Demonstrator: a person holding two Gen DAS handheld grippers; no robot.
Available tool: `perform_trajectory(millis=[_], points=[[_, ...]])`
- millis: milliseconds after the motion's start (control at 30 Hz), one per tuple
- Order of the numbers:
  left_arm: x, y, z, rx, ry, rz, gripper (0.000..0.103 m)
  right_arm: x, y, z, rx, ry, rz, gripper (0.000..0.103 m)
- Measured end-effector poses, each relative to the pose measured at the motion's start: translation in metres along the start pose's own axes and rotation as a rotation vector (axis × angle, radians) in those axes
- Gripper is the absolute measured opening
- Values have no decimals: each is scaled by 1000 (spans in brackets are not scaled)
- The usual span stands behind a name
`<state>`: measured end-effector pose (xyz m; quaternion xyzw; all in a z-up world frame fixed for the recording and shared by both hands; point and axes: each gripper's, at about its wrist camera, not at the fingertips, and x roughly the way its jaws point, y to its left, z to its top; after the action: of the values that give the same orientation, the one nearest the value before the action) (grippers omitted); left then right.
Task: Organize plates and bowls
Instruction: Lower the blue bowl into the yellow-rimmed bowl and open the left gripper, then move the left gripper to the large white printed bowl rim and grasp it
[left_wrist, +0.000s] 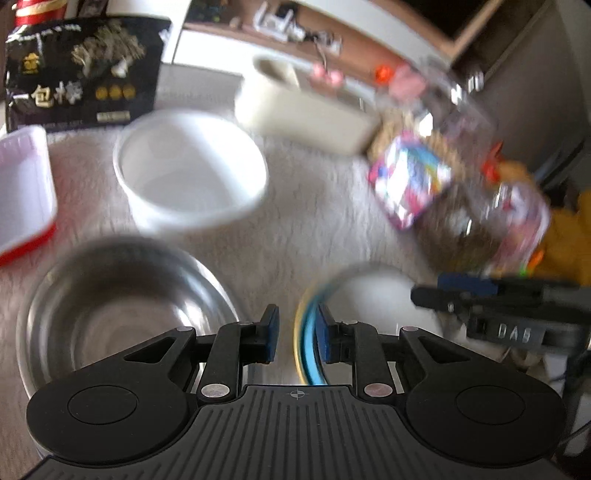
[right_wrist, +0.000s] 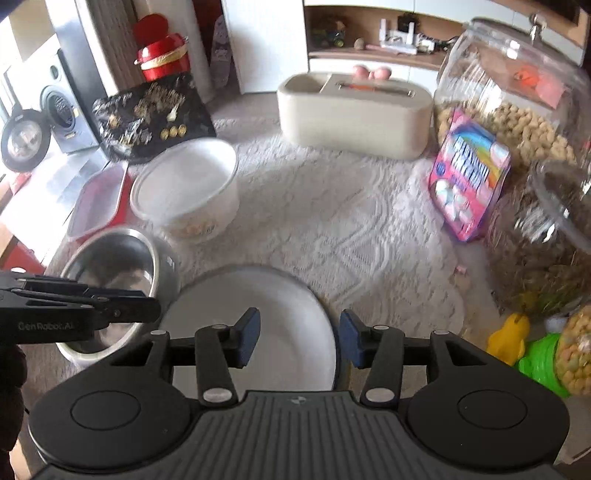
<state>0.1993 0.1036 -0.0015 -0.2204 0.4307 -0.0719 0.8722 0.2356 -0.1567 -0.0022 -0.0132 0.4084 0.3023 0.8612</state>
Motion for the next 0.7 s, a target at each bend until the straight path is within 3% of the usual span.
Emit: perform_trajectory(millis=[133,267,400,500,600,700], points=[[-18,35,54,-66,-132,55,24,-3,6,30,37,-50,-29,60],[-18,72,83,-108,-188,158,24,11,14,66,122,-47,-20,67],[-12,112,71,-155,-232,118,24,42,37,95,126,-19,-9,73],[0,137,72,-216,-210,127,24,77,60,115,116,26,-18,74],[9,144,77,-234,-198,79,24,116,78,130,125,111,-40,73],[19,142,79,-225,-185,53,24,141,89,137,99,128,-71,73]])
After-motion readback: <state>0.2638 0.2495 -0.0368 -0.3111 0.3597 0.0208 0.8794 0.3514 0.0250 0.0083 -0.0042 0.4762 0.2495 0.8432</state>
